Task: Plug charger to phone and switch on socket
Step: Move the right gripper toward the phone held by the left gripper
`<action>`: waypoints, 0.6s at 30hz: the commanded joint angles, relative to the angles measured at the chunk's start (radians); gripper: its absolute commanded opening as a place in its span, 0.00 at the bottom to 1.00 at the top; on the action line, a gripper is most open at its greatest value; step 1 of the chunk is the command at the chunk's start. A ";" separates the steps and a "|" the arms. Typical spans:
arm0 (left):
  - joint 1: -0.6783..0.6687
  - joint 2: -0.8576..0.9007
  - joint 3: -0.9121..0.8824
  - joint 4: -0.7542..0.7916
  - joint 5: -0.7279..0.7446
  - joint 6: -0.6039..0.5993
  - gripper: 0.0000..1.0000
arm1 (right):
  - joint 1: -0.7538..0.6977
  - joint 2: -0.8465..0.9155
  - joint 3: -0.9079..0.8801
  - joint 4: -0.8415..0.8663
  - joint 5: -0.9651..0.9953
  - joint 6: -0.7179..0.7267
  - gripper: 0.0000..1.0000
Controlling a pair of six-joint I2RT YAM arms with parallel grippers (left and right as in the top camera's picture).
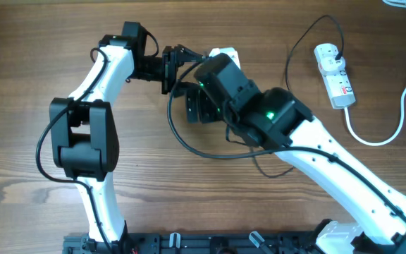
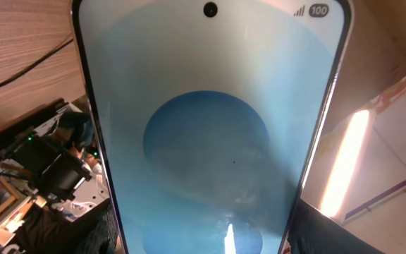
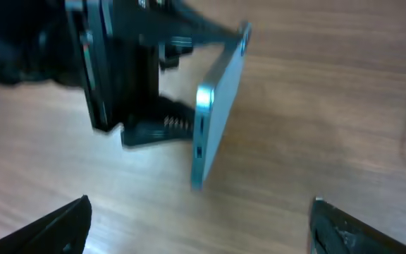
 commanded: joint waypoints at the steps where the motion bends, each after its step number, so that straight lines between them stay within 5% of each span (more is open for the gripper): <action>1: -0.002 -0.037 0.000 -0.024 0.055 -0.010 0.69 | 0.007 0.002 0.021 0.049 0.060 0.039 0.98; 4: -0.002 -0.036 0.000 -0.027 0.055 -0.031 0.69 | 0.018 0.015 0.019 0.062 0.141 0.040 0.83; 13: -0.002 -0.036 0.000 -0.027 0.055 -0.032 0.69 | 0.047 0.148 0.019 0.095 0.290 0.099 0.82; 18: -0.002 -0.036 0.000 -0.026 0.055 -0.032 0.69 | 0.049 0.151 0.019 0.115 0.296 0.099 0.65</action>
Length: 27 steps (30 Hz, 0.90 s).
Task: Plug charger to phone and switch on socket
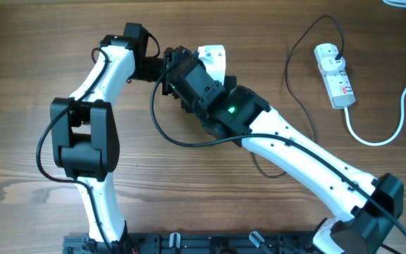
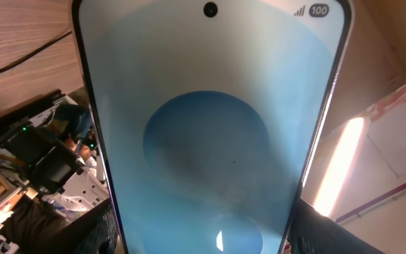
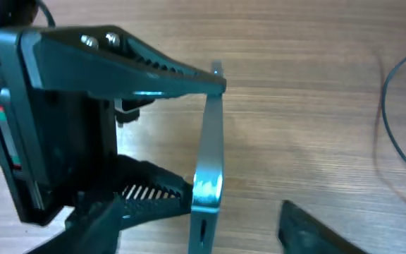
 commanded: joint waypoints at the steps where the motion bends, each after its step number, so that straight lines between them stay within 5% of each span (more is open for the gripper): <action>1: 0.001 -0.036 0.000 -0.001 0.056 -0.003 0.70 | 0.002 -0.001 0.018 0.007 0.042 0.010 0.63; 6: 0.001 -0.036 0.000 0.004 0.054 -0.002 0.70 | 0.002 -0.001 0.018 0.017 0.042 0.000 0.45; 22: 0.001 -0.036 0.000 0.018 0.056 -0.002 0.69 | -0.016 0.019 0.018 0.058 0.043 0.000 0.44; 27: 0.001 -0.037 0.000 0.018 0.056 -0.002 0.69 | -0.016 0.020 0.018 0.066 0.043 0.001 0.36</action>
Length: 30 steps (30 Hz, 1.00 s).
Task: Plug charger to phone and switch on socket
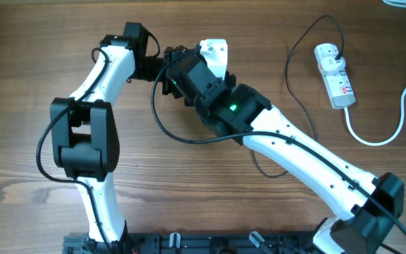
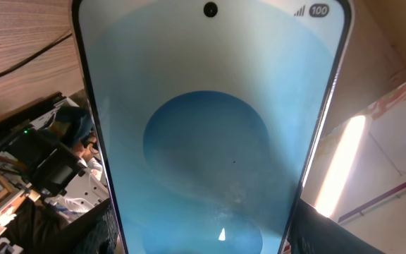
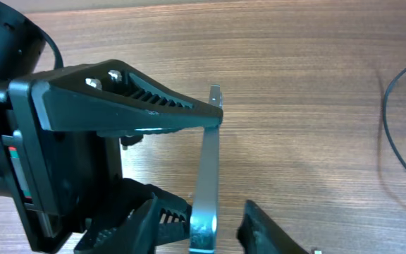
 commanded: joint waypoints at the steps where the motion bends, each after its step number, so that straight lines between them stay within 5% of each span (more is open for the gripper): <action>1: 0.001 -0.037 0.000 0.002 0.056 -0.002 0.69 | -0.003 0.020 0.018 0.006 0.025 0.000 0.36; 30: 0.001 -0.036 0.000 0.003 0.056 -0.002 0.70 | -0.003 0.050 0.018 0.032 0.062 -0.001 0.31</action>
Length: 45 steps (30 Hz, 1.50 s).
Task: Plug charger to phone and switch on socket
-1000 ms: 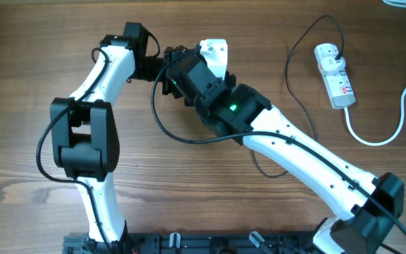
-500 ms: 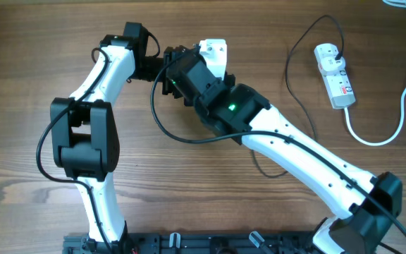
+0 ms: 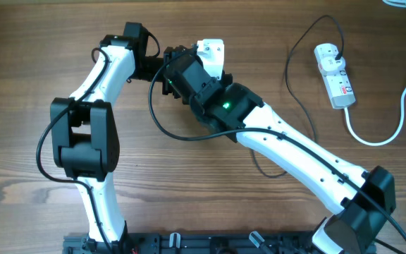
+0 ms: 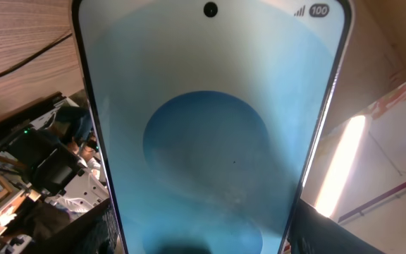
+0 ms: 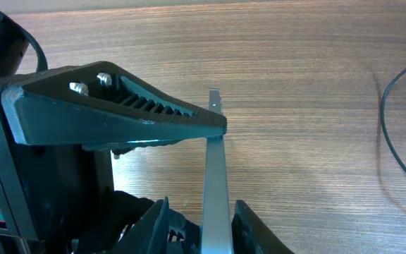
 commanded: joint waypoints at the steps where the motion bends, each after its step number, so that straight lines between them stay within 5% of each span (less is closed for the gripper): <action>1: 0.001 -0.036 0.000 0.003 0.056 -0.001 0.70 | -0.003 0.010 0.018 0.005 0.029 0.000 0.30; 11: 0.001 -0.036 0.000 0.003 0.056 -0.001 0.70 | -0.003 0.010 0.018 0.006 0.029 0.001 0.19; 15: 0.001 -0.037 0.000 0.003 0.056 -0.001 0.70 | -0.003 0.010 0.018 0.005 0.029 0.001 0.05; 22: 0.001 -0.036 0.000 0.003 0.055 -0.002 0.71 | -0.003 0.010 0.019 0.005 0.034 0.027 0.04; 26: 0.006 -0.036 0.000 0.002 0.056 -0.008 0.75 | -0.003 -0.021 0.019 -0.014 0.141 0.265 0.05; 31: 0.030 -0.036 0.000 0.002 0.056 -0.029 0.75 | -0.002 -0.073 0.019 -0.013 0.188 0.368 0.04; 40: 0.039 -0.036 0.000 0.002 0.056 -0.121 0.73 | -0.002 -0.098 0.019 -0.022 0.058 1.171 0.04; 45: 0.039 -0.036 0.000 0.002 0.056 -0.167 0.70 | -0.002 -0.098 0.019 -0.068 -0.012 1.354 0.04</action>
